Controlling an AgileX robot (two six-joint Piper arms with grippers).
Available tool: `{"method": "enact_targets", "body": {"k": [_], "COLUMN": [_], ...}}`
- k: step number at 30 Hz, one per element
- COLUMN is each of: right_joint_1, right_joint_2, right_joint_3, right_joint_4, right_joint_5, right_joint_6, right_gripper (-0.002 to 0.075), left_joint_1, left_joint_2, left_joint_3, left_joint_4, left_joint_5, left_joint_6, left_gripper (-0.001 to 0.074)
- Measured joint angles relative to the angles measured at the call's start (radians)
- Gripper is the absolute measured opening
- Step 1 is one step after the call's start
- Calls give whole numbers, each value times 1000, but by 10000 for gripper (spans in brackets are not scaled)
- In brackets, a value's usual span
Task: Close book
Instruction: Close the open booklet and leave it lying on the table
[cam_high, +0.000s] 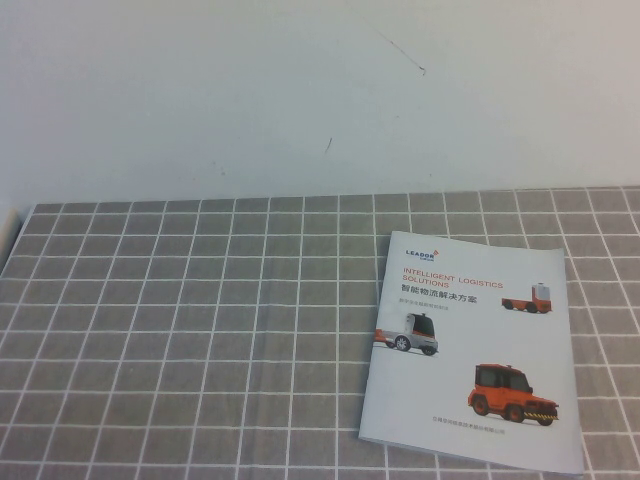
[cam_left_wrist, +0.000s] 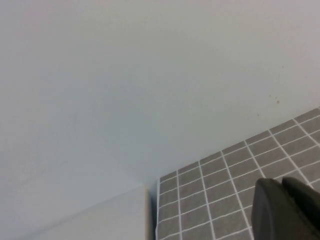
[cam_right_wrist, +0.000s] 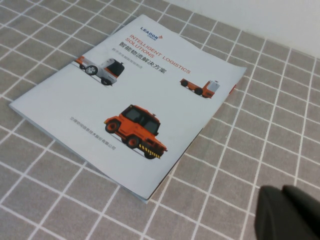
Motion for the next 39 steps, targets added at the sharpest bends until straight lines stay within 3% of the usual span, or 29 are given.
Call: {"method": "enact_targets", "body": {"k": [5,7,21,39], "right_joint_1": [0,0,0,0], "right_joint_2": [0,0,0,0], "right_joint_3": [0,0,0,0], "right_joint_4": [0,0,0,0], "right_joint_5": [0,0,0,0], "right_joint_6": [0,0,0,0], "right_gripper": [-2,-2,-2,-2], "left_joint_1": [0,0,0,8], "left_joint_2": [0,0,0,0], "left_joint_3": [0,0,0,-2], "left_joint_4": [544,675,918,1051], "left_joint_5": [55,79,392,398], "left_joint_6": [-605,-788,-1361,-1361], "left_gripper": [-4,-4,-4,-4]}}
